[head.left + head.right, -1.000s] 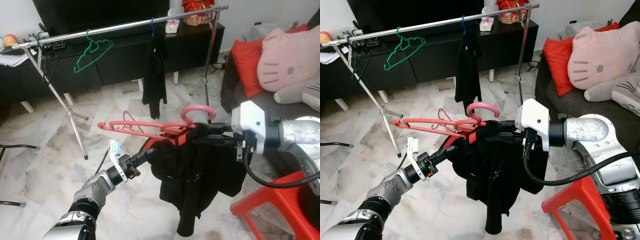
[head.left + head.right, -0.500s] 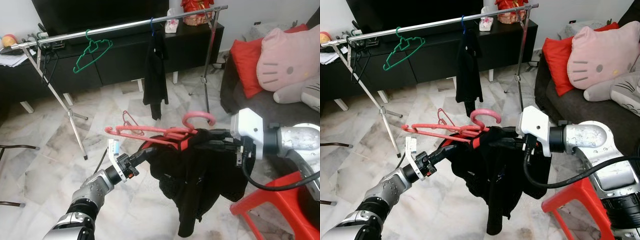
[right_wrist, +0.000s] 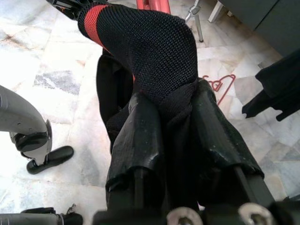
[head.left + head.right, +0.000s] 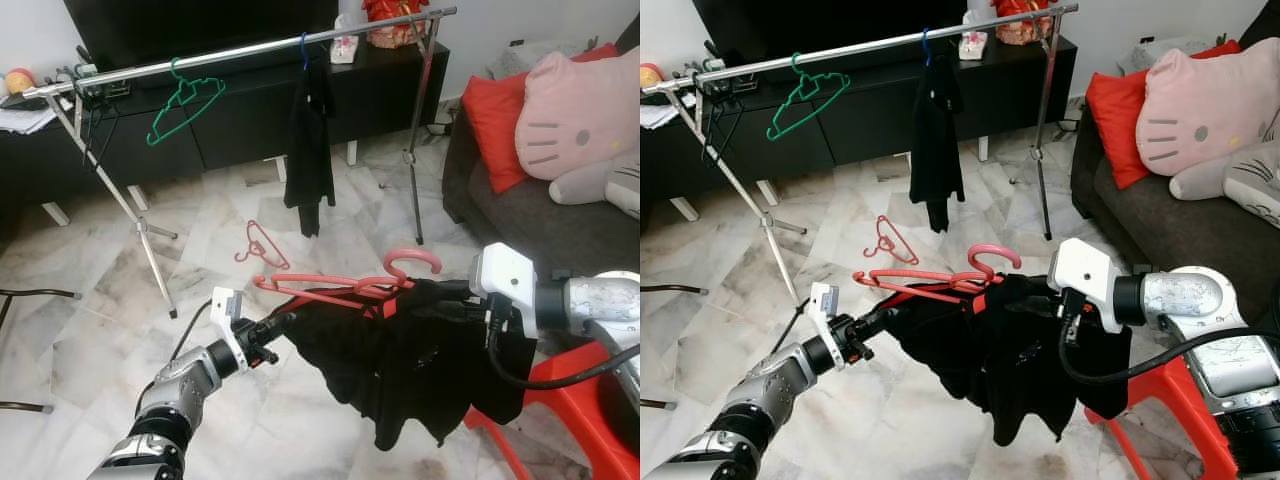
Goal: Hang hanger
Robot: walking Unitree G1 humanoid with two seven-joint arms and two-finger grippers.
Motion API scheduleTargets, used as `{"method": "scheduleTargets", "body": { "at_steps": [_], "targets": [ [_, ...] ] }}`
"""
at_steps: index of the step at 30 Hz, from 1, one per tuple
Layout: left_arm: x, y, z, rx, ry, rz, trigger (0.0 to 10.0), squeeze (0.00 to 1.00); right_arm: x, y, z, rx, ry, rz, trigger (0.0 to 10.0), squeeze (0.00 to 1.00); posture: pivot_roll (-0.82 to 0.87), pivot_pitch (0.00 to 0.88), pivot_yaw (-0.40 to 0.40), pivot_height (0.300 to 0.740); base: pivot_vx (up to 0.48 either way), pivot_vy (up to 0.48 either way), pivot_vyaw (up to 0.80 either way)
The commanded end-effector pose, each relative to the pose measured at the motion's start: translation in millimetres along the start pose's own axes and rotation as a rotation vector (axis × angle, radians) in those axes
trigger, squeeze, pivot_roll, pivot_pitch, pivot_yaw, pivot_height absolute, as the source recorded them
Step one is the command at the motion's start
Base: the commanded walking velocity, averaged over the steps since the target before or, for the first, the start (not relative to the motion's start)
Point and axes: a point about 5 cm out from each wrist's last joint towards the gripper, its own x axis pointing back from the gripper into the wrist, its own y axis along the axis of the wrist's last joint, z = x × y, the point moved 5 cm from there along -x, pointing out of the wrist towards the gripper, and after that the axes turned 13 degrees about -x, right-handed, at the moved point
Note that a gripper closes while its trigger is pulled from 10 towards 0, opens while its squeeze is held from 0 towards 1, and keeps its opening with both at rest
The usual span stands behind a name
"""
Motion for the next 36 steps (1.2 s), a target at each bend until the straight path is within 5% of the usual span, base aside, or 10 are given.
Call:
{"method": "scheduleTargets", "body": {
  "at_steps": [1, 21, 22, 24, 36],
  "targets": [
    [8.8, -2.2, 7.7, -0.009, 0.037, 0.02, 0.0, 0.0, 5.1, 6.2, -3.9, 0.033, -0.024, -0.008, 0.0, 0.0, -0.2, 0.059, 0.096, 0.74, 0.0, 0.0, 0.0],
    [8.8, -2.2, 7.7, -0.009, 0.037, 0.02, 0.0, 0.0, 5.1, 6.2, -3.9, 0.033, -0.024, -0.008, 0.0, 0.0, -0.2, 0.059, 0.096, 0.74, 0.0, 0.0, 0.0],
    [15.3, -10.8, 19.4, -0.049, 0.142, 0.075, 10.0, 0.0, 12.4, -3.1, -9.0, -0.039, -0.041, -0.047, 0.0, 0.0, -0.18, 0.062, 0.106, 0.74, 0.0, 0.0, 0.0],
    [22.3, -13.8, 29.1, -0.057, 0.222, 0.095, 10.0, 0.0, 20.3, -6.9, -14.2, -0.155, -0.055, -0.153, 0.0, 0.0, -0.18, 0.06, 0.106, 0.74, 0.0, 0.0, 0.0],
    [24.3, -12.4, 33.7, -0.066, 0.257, 0.094, 10.0, 0.0, 20.1, -2.4, -9.7, -0.161, -0.021, -0.196, 0.0, 0.0, -0.18, 0.062, 0.104, 0.74, 0.0, 0.0, 0.0]
  ]
}}
